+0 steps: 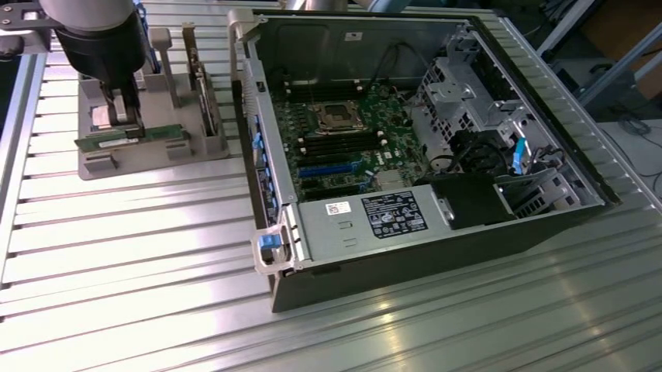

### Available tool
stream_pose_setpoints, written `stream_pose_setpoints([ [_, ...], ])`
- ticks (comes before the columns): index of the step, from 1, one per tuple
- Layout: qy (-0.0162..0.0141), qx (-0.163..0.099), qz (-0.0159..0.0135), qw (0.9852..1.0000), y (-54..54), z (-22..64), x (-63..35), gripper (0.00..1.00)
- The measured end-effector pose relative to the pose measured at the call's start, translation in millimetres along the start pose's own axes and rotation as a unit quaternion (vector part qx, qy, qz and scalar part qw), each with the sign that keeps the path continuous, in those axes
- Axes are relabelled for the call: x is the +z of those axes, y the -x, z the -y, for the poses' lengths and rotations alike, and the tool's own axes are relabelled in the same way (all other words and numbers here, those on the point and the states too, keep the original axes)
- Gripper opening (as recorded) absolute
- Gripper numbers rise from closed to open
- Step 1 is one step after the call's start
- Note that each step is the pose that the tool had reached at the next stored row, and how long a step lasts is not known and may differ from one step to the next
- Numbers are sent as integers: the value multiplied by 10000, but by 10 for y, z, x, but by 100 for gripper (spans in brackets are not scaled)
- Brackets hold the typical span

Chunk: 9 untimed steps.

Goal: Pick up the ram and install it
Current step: 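Pick up the ram and move it above insertion slot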

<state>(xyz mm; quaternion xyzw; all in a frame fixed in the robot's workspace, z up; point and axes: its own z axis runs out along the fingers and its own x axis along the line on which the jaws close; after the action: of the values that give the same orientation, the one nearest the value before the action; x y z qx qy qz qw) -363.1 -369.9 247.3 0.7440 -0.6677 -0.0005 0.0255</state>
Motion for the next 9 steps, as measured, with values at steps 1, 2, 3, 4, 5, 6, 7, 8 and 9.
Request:
stream_pose_setpoints([
  [1, 0, 0, 0, 10000, 0, 0, -12, 12],
  [2, -1, 0, 0, 10000, -1, 0, -17, 12],
  [3, 0, 0, 0, 10000, -1, -1, -21, 12],
  [4, 0, 0, 0, 10000, -1, -1, -25, 12],
  [5, 0, 0, 0, 10000, -1, -1, -30, 12],
  [6, -1, 0, 0, 10000, -1, -1, -35, 12],
  [7, -1, 0, 0, 10000, -1, -1, -45, 12],
  [8, 0, 0, 0, 10000, -2, -2, -52, 12],
  [9, -1, 0, 0, 10000, -2, -2, -56, 12],
])
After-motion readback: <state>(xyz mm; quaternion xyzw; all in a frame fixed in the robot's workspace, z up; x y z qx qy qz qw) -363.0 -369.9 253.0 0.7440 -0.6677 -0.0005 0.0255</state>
